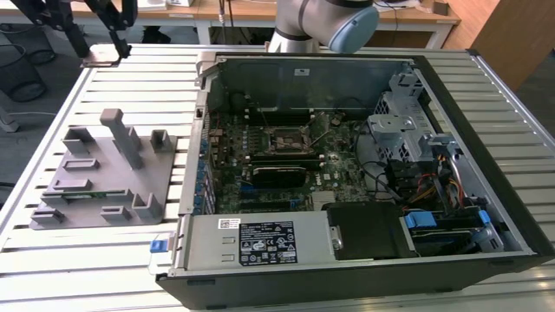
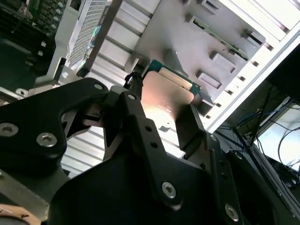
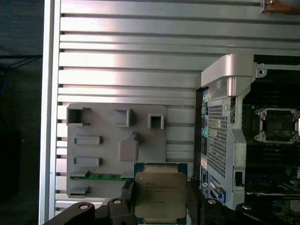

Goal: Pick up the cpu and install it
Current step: 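Pick up the cpu and move it towards the insertion slot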

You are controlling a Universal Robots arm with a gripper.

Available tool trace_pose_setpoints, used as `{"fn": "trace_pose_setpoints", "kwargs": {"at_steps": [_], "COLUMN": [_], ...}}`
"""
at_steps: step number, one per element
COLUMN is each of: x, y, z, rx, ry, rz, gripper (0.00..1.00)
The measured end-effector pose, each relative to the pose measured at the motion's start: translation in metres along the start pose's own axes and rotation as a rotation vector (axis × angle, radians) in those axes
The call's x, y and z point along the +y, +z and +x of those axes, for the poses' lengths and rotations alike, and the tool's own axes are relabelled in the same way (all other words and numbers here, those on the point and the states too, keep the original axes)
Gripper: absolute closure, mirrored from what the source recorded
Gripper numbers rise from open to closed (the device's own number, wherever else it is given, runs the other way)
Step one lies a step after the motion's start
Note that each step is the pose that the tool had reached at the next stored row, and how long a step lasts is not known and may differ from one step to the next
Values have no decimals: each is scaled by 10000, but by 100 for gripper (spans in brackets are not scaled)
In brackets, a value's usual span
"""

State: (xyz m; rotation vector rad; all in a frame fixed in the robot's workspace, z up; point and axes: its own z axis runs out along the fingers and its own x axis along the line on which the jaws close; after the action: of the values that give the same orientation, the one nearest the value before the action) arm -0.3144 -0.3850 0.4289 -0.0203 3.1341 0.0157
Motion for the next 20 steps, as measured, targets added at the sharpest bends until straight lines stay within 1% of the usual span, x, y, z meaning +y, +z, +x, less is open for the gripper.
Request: {"fn": "trace_pose_setpoints", "kwargs": {"at_steps": [10,15,20], "x": [-4,-6,-8], "y": [4,4,6], "z": [-347,-491,-612], "rx": [-1,1,-1], "ry": [1,0,-1], "rz": [-1,1,-1], "gripper": [47,47,47]}}
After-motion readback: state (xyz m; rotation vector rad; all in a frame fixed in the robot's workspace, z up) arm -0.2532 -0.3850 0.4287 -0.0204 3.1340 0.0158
